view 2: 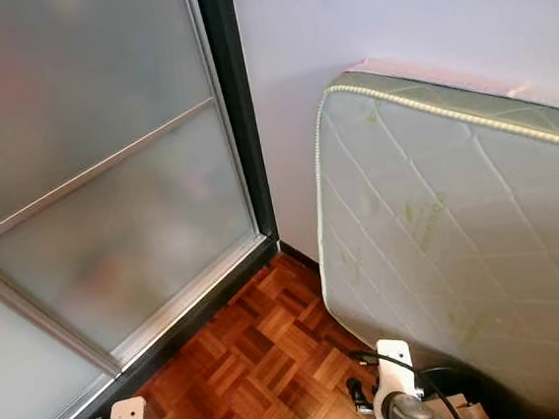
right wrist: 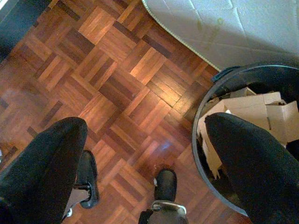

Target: Clean up the room

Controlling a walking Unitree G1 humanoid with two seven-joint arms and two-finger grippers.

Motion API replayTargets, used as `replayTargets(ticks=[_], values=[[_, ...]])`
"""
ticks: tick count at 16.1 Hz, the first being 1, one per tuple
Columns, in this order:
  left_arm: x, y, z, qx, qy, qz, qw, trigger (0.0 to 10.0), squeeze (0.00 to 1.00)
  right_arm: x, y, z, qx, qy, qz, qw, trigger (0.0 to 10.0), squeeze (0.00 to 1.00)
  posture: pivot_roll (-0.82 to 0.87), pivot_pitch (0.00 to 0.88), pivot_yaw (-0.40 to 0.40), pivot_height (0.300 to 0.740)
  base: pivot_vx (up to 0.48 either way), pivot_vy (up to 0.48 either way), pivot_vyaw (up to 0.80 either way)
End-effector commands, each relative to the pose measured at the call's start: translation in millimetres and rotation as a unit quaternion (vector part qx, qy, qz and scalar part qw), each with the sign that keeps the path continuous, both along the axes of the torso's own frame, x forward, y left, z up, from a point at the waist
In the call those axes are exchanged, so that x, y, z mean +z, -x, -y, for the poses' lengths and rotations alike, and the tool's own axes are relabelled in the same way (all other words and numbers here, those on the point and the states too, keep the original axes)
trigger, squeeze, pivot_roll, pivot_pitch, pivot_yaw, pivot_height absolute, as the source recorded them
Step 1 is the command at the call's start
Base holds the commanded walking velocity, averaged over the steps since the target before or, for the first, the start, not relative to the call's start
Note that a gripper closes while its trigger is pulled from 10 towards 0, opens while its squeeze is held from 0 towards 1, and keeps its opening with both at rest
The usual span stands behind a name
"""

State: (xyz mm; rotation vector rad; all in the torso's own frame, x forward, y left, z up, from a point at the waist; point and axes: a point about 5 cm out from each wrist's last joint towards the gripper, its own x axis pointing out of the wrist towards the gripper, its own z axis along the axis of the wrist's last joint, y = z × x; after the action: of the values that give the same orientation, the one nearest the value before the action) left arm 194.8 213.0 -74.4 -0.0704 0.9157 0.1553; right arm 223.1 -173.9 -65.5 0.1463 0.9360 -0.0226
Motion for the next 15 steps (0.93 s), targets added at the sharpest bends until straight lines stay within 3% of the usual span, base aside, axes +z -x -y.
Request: replayTargets(ticks=[1, 6, 10, 15], values=[[-1.5, 3.4, -2.8, 0.000, -0.004, -0.011, 1.000, 10.0, 0.00, 0.6, -1.6, -4.6, -0.005, -0.008, 0.003, 1.000, 10.0, 0.00, 0.02, 0.000, 0.058, 0.735, 0.000, 0.000, 0.00], [-1.4, 3.4, -2.9, -0.002, -0.004, -0.011, 1.000, 10.0, 0.00, 0.4, -1.4, -4.7, -0.006, -0.009, 0.003, 1.000, 10.0, 0.00, 0.02, 0.000, 0.058, 0.735, 0.000, 0.313, 0.00], [-1.2, 3.1, -2.9, -0.005, -0.006, -0.009, 1.000, 10.0, 0.00, 0.2, -1.1, -4.4, -0.007, -0.007, 0.001, 1.000, 10.0, 0.00, 0.02, 0.000, 0.058, 0.735, 0.000, 0.000, 0.00], [-0.9, 2.6, -2.6, -0.005, -0.005, -0.005, 1.000, 10.0, 0.00, -0.3, -0.4, -4.1, -0.001, -0.003, -0.006, 1.000, 10.0, 0.00, 0.02, 0.000, 0.058, 0.735, 0.000, 0.000, -0.78]])
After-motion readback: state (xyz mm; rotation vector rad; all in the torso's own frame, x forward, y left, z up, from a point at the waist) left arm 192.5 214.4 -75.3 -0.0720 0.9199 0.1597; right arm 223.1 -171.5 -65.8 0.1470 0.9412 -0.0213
